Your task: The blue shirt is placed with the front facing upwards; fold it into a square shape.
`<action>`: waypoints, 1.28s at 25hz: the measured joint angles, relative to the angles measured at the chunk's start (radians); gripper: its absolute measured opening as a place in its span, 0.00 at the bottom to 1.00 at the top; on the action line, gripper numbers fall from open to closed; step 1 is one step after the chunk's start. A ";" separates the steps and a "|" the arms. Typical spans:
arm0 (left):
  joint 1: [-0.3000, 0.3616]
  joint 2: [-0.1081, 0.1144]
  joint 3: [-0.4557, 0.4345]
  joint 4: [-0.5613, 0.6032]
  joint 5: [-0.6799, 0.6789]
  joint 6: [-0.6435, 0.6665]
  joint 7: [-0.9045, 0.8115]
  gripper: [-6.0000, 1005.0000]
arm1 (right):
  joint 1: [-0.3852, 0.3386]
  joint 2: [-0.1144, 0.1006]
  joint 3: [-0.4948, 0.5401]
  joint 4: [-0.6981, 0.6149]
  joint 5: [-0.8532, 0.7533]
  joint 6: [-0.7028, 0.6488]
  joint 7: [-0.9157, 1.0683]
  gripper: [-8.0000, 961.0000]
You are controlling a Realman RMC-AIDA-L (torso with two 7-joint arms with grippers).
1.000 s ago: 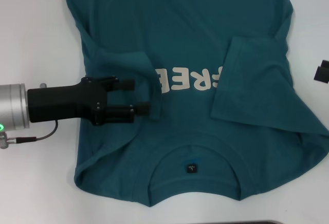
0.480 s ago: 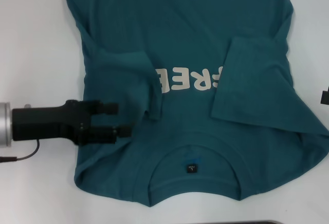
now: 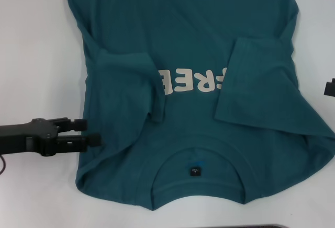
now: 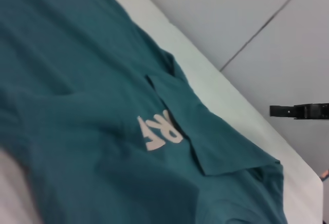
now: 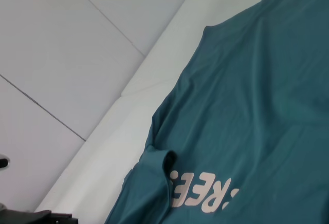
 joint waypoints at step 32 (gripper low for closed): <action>0.016 0.023 -0.001 -0.102 0.203 0.093 -0.269 0.87 | 0.029 -0.010 0.088 -0.001 0.005 -0.009 0.015 0.95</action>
